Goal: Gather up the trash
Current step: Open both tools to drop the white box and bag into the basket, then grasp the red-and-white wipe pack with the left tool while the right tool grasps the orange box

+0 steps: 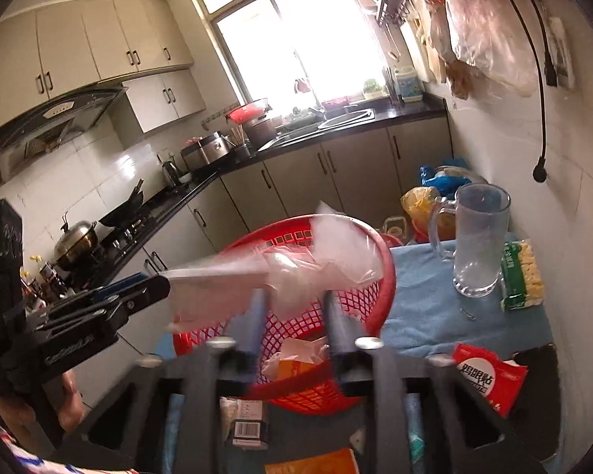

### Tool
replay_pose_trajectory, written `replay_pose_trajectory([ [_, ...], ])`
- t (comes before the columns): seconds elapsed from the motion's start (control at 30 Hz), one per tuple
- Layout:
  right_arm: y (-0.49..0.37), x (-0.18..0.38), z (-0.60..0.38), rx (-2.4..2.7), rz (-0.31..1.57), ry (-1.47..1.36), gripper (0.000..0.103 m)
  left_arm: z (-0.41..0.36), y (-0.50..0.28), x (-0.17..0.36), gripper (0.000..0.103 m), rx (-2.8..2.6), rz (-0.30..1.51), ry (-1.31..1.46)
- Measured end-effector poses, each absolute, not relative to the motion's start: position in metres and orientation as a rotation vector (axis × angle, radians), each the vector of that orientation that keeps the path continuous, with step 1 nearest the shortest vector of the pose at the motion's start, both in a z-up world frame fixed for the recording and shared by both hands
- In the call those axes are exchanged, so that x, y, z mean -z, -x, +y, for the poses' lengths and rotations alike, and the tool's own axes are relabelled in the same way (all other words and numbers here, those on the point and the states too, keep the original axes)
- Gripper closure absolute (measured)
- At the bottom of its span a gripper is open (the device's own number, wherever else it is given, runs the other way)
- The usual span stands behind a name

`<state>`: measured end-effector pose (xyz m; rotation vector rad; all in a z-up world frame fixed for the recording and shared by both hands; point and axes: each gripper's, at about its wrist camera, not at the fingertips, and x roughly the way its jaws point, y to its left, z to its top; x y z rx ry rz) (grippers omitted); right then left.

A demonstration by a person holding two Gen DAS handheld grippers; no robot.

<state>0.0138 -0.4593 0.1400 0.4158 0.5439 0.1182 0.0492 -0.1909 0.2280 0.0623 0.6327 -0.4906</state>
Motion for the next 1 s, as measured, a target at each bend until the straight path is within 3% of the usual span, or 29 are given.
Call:
replay_pose_trajectory([
  [0.03,-0.014,-0.140,-0.459,-0.115,0.539,-0.412,0.050,-0.188,-0.047,-0.229,0.049,0.487,0.627,-0.062],
  [0.27,0.015,-0.148,-0.458,-0.110,0.519,-0.377,0.047,-0.146,-0.017,-0.242,0.035,0.423,0.555,-0.060],
  [0.4,0.042,-0.148,-0.463,-0.106,0.511,-0.388,0.037,-0.117,0.004,-0.240,0.033,0.379,0.529,-0.060],
  [0.6,0.087,-0.128,-0.466,-0.104,0.569,-0.381,0.036,-0.087,0.034,-0.228,0.032,0.330,0.515,-0.084],
  [0.7,0.106,-0.113,-0.469,-0.105,0.614,-0.367,0.034,-0.079,0.048,-0.216,0.027,0.325,0.521,-0.092],
  [1.0,0.144,-0.058,-0.477,-0.098,0.721,-0.412,0.032,-0.080,0.052,-0.148,0.027,0.343,0.663,-0.060],
])
